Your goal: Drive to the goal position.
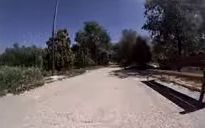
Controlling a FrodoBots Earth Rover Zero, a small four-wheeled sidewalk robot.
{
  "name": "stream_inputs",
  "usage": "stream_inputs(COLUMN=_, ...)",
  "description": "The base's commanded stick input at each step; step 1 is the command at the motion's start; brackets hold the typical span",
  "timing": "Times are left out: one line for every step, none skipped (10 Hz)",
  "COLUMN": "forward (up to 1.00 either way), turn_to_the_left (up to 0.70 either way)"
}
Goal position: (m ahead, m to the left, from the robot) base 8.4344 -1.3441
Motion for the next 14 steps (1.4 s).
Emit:
stream_inputs(forward=0.7, turn_to_the_left=0.01)
stream_inputs(forward=0.7, turn_to_the_left=0.01)
stream_inputs(forward=0.7, turn_to_the_left=0.01)
stream_inputs(forward=0.7, turn_to_the_left=0.01)
stream_inputs(forward=0.7, turn_to_the_left=0.01)
stream_inputs(forward=0.7, turn_to_the_left=0.01)
stream_inputs(forward=0.7, turn_to_the_left=0.01)
stream_inputs(forward=0.7, turn_to_the_left=0.01)
stream_inputs(forward=0.7, turn_to_the_left=0.01)
stream_inputs(forward=0.7, turn_to_the_left=0.01)
stream_inputs(forward=0.7, turn_to_the_left=0.01)
stream_inputs(forward=0.7, turn_to_the_left=0.01)
stream_inputs(forward=0.7, turn_to_the_left=0.01)
stream_inputs(forward=0.7, turn_to_the_left=0.01)
